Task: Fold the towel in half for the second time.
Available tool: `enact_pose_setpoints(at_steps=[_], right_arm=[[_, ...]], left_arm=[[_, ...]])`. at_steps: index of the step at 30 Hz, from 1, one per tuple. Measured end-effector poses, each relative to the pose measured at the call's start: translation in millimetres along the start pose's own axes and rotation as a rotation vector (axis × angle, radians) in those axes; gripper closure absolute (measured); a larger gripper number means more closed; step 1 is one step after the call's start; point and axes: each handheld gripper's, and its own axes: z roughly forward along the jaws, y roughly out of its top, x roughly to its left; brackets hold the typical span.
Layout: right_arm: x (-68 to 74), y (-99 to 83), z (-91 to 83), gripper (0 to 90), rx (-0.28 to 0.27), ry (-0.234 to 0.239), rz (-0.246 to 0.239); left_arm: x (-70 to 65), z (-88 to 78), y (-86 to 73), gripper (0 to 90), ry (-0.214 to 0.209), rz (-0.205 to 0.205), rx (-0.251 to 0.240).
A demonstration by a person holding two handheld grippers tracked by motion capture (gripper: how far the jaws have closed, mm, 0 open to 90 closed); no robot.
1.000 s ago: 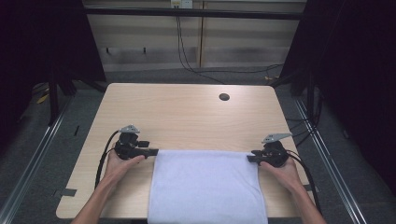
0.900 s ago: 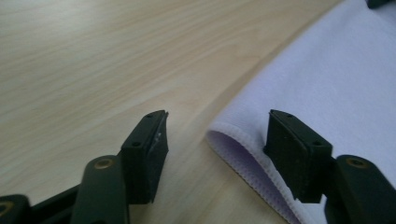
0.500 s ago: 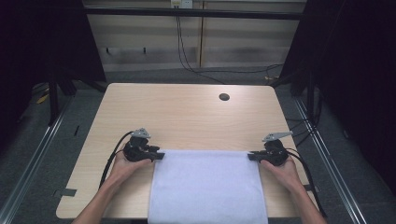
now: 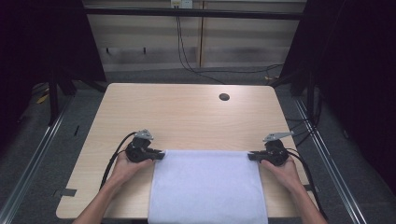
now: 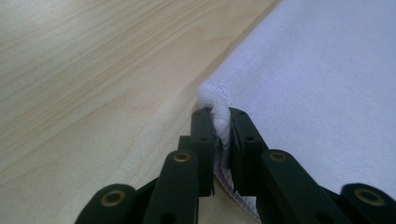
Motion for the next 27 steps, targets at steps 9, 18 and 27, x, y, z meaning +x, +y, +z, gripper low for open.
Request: enact_pose_setpoints(at_steps=[9,18,27], right_arm=[[-4.7,14.7,-5.8,85.7,-0.12,-0.052,0.029],[-5.3,31.2,-17.6,85.9,-0.157,-0.046,0.023],[-8.5,49.8,-27.4,86.6,-0.183,-0.049,0.02]], left_arm=[[3.8,-8.1,9.0,84.3,0.041,-0.03,-0.089],[1.7,-29.4,15.8,84.4,0.063,-0.022,-0.168],[12.9,-31.1,32.9,84.7,0.048,-0.044,-0.184]])
